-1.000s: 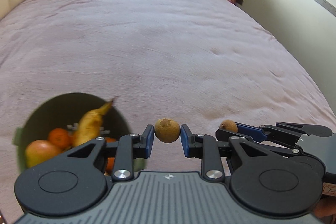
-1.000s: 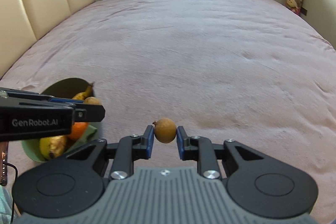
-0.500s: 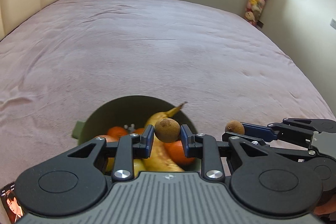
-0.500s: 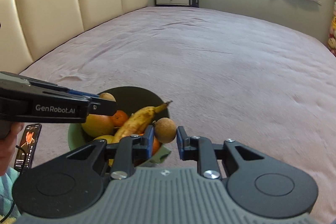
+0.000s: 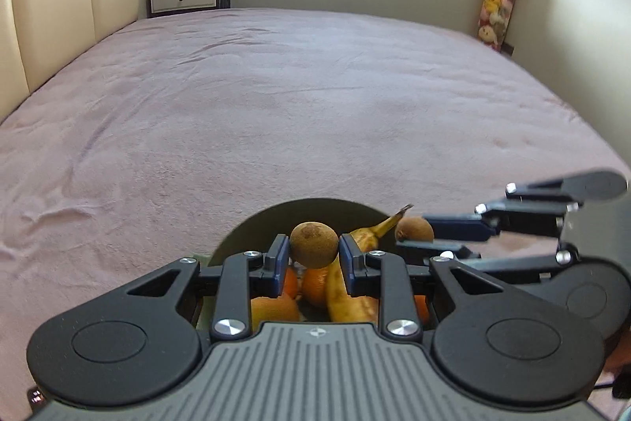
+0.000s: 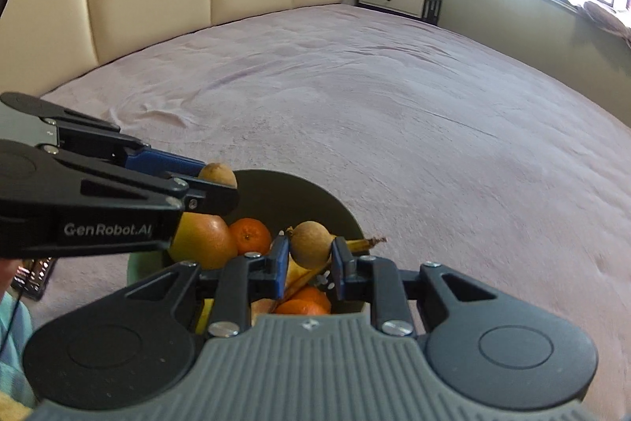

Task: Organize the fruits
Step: 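Carry both small brown fruits over the colander with both tools, then lower the small fruits into the colander and open both tools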

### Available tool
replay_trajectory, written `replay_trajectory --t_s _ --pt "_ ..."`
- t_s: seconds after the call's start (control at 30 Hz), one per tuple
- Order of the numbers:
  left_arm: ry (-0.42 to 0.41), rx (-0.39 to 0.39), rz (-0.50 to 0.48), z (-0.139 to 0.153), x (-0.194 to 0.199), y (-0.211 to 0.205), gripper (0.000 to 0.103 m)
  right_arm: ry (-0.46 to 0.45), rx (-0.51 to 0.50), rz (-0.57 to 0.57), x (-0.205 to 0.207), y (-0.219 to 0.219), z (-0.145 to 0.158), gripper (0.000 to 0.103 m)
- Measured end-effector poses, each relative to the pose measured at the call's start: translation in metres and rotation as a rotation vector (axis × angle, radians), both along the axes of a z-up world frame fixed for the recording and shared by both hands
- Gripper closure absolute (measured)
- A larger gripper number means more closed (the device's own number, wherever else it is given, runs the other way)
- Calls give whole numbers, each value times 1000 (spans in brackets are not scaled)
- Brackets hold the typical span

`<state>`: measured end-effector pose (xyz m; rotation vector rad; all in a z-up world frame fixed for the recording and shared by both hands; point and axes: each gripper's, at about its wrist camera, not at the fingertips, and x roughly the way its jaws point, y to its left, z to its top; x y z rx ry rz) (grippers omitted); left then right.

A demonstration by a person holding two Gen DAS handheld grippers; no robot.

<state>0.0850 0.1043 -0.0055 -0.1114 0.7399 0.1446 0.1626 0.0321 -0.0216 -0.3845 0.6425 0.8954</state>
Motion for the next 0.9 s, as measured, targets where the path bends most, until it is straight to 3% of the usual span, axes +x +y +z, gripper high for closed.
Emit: replay_trajectory --t_s 0.3,0.47,0.63,0.9 --pt "37 77 3 -13 14 5 73 -77 -67 192 25 25 -17 84" --pt "65 117 7 -21 19 7 73 -75 -78 254 42 33 -25 83" --pt "84 149 -11 -26 23 4 73 -9 -71 297 58 39 -30 83" --pt "121 129 -16 -32 28 6 73 118 -67 312 84 50 -42 83"
